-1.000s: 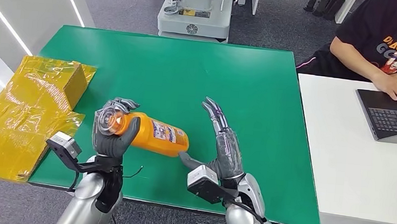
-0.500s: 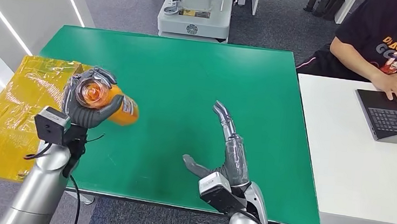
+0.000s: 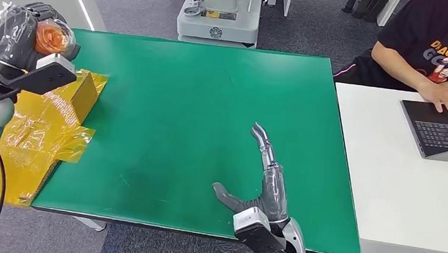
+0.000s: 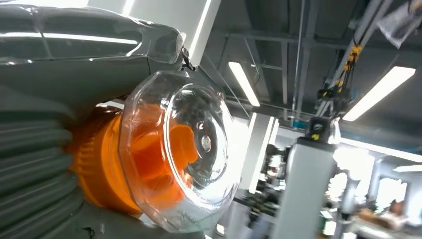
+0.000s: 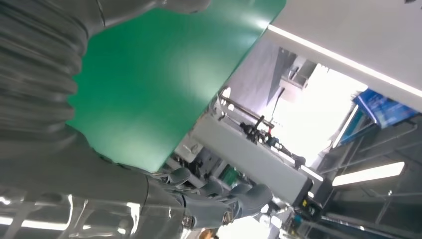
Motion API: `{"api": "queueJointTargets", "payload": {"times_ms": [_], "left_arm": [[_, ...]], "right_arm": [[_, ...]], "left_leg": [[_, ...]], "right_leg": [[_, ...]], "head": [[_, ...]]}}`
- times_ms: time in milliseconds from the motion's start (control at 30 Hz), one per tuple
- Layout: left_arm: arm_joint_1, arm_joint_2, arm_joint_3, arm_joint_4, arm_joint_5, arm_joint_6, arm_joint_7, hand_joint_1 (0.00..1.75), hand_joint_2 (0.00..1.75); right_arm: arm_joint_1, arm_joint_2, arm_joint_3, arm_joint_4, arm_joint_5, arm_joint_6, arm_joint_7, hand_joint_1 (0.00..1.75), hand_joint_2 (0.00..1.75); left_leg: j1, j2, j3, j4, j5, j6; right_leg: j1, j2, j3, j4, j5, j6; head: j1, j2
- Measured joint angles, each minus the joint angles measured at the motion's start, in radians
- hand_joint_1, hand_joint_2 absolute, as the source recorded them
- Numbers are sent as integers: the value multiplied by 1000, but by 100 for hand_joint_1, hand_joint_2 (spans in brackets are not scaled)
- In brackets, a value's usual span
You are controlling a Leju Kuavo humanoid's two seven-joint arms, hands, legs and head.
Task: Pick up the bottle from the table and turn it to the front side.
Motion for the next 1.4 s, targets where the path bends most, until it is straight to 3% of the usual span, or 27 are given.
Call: {"api": "queueJointTargets", "payload": {"times_ms": [167,400,733,1400], "left_arm": [[-89,52,-54,54,-62,-36,28,175,175],[-138,89,-143,128,-196,-58,57,175,175],[-140,48,-297,425,-285,-82,-5,175,175],[-124,25,-365,666,-314,-90,-27,175,175]], "right_arm": [[6,0,-11,-18,5,6,9,0,175],[4,0,-16,-19,-4,6,4,0,175],[4,0,-16,-23,-16,-8,-3,0,175],[10,0,-16,-42,2,-12,27,0,175]], "left_leg": [[0,0,0,0,0,0],[0,0,0,0,0,0],[0,1,0,0,0,0],[0,1,0,0,0,0]], "right_leg": [[0,0,0,0,0,0],[0,0,0,0,0,0],[0,1,0,0,0,0],[0,1,0,0,0,0]], "head": [[0,0],[0,0],[0,0],[0,0]]}}
